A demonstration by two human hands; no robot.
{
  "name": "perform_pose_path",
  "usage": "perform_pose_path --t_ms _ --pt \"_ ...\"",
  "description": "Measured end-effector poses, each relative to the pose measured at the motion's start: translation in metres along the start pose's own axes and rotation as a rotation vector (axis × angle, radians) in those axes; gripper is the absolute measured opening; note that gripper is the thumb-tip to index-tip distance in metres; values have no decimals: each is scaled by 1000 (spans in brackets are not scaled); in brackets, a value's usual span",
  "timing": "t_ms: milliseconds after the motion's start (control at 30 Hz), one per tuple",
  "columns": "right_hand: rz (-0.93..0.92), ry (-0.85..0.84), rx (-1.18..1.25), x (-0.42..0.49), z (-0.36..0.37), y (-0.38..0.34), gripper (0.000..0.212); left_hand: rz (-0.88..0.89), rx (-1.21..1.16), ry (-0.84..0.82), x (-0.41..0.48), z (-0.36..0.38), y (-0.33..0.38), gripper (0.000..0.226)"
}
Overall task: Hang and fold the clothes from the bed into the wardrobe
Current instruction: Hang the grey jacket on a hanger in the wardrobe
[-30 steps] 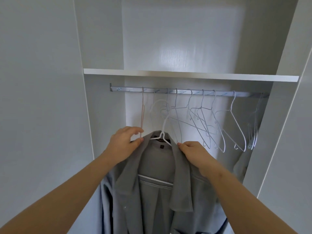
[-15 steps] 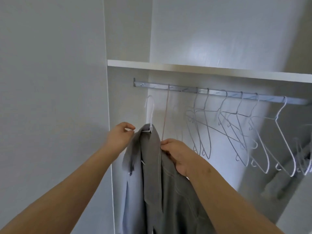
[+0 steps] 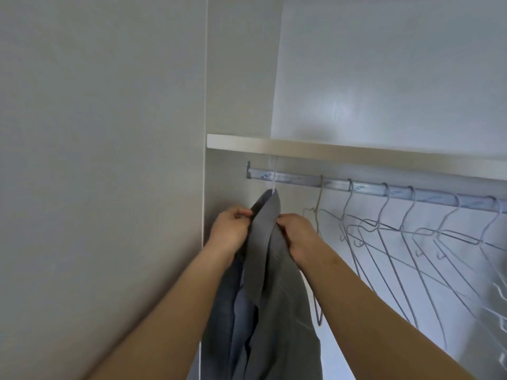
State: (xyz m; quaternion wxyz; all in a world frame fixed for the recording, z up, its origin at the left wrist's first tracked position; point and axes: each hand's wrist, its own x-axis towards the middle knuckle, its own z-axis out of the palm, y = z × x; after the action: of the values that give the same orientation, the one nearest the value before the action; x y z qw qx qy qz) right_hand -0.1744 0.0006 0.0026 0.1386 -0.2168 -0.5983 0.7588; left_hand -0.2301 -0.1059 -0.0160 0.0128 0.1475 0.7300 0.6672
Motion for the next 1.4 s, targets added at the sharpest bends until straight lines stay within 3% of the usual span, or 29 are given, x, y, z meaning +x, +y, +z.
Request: perform_pose_path --t_ms 233,400,733,1000,1233,1400 --pt "-6 43 -20 48 14 -5 25 -133 -144 39 33 19 -31 22" --pt "63 -12 -15 71 22 5 32 -205 -198 96 41 22 -45 22" --pt "148 -141 41 75 25 33 24 -229 -187 111 34 22 -58 18" --pt "158 -148 94 43 6 53 34 -180 -67 140 2 17 -62 21" --pt "189 -34 116 -32 -28 81 10 -117 8 142 -80 20 -62 18" --pt "202 -27 140 -97 -75 124 7 -252 -25 63 -151 39 -79 11"
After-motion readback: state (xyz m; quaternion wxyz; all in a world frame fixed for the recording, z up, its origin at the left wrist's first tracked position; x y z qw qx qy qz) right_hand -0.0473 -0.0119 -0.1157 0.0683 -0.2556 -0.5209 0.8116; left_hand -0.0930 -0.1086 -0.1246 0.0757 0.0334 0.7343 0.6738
